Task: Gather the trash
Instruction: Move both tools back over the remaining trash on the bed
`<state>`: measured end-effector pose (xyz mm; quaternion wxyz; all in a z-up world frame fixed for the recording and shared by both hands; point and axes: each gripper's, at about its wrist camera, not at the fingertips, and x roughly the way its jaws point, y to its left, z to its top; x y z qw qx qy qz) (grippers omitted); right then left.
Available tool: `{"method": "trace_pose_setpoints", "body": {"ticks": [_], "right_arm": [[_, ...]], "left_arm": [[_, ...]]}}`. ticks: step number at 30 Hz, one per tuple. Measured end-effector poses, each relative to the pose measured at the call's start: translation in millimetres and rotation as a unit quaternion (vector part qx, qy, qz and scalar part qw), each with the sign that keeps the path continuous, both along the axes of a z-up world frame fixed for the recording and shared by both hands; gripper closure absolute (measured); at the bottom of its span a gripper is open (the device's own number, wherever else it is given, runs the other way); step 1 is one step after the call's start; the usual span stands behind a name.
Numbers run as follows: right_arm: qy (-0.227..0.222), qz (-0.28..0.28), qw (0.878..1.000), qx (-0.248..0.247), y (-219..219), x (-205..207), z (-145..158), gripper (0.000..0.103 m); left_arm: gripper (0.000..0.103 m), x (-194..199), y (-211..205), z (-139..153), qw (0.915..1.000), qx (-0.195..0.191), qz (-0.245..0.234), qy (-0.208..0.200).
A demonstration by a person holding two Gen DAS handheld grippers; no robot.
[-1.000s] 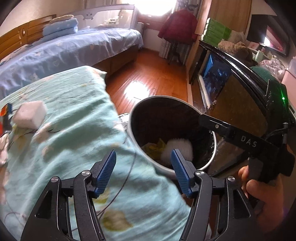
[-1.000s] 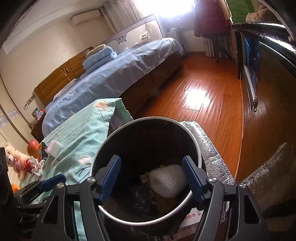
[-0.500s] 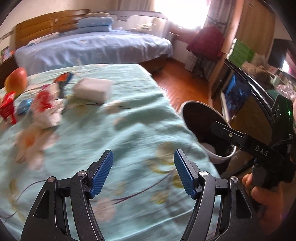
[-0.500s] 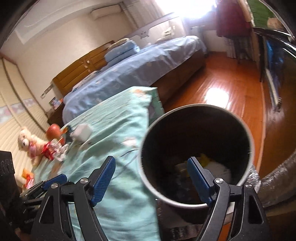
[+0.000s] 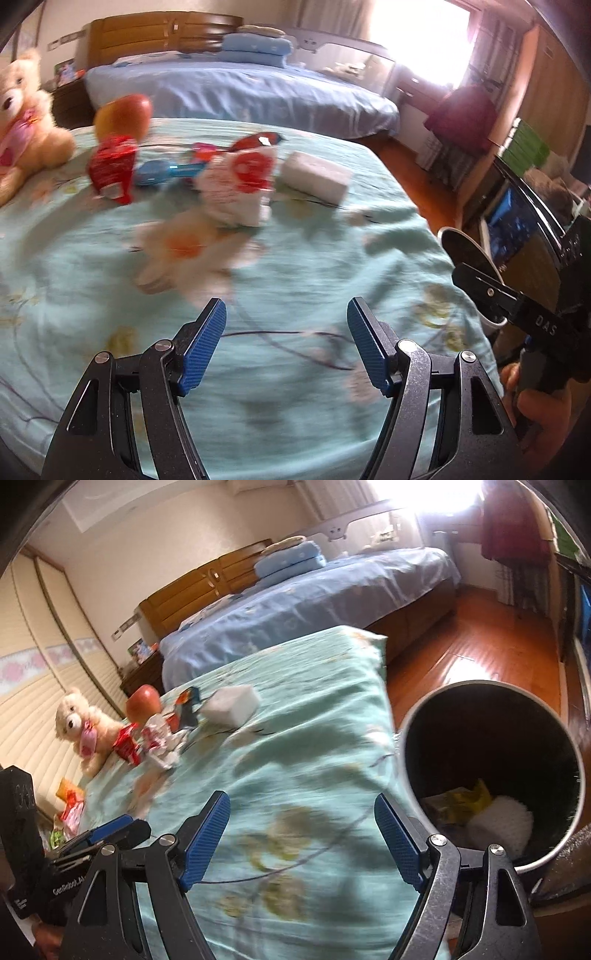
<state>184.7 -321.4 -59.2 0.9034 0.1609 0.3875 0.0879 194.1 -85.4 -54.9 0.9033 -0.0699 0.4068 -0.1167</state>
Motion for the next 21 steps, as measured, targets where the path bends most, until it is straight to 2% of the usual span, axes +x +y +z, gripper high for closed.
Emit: {"method": "trace_pose_setpoints", "body": {"ticks": [13,21], "right_arm": [[-0.002,0.068,0.998,-0.002,77,21,8,0.021],[0.001,0.093,0.996,-0.003,112,32,8,0.021]], "left_arm": [[0.034,11,85,1,0.9971,-0.004,0.075,-0.004],[0.034,24,119,-1,0.9951,0.001,0.099,-0.001]]}}
